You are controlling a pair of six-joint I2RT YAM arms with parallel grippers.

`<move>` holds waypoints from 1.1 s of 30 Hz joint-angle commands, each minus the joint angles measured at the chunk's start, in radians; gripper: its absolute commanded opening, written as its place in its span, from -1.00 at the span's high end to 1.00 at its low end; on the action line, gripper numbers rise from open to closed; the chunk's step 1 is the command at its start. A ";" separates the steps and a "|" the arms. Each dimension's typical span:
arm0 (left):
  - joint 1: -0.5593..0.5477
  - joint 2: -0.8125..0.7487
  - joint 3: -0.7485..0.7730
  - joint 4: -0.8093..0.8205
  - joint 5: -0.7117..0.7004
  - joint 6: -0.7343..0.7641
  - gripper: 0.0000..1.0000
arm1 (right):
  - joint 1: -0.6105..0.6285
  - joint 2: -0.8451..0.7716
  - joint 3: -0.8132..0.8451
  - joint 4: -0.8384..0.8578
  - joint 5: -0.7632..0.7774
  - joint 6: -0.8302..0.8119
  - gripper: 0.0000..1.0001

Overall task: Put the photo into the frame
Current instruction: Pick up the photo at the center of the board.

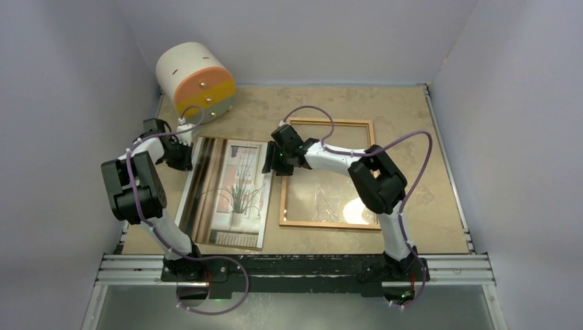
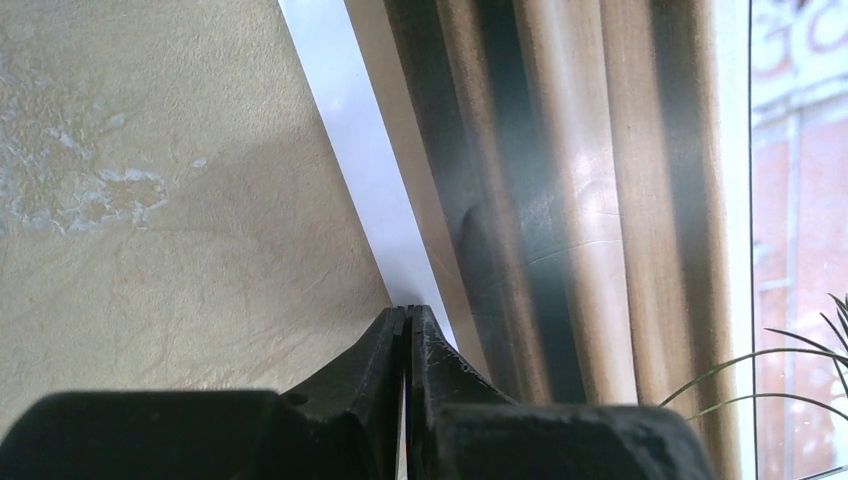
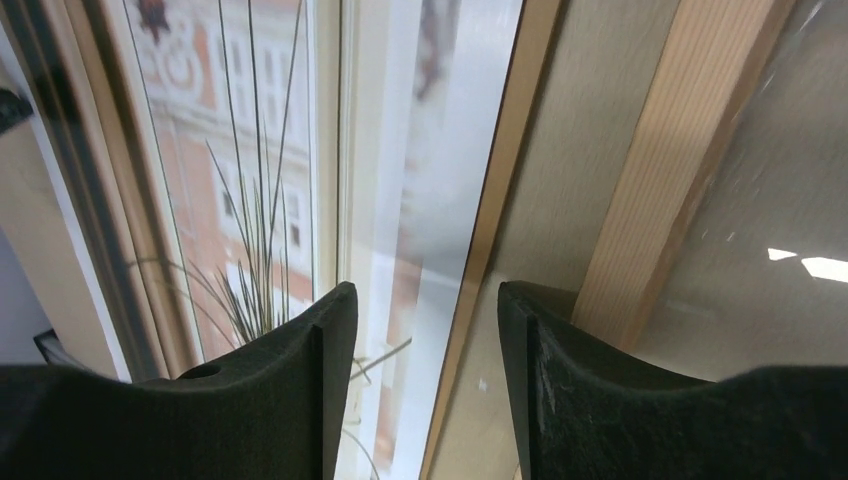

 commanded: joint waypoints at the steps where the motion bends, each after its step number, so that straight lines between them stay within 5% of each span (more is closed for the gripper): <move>1: 0.012 0.054 -0.018 -0.006 -0.025 0.023 0.91 | 0.051 -0.062 -0.055 0.002 -0.055 0.053 -0.12; 18: 0.011 0.019 -0.099 -0.012 0.049 0.054 0.94 | 0.119 -0.111 -0.121 0.063 -0.106 0.104 0.08; 33: 0.011 0.010 -0.042 -0.088 0.168 0.065 0.81 | 0.060 -0.020 -0.060 0.123 -0.175 0.154 -0.11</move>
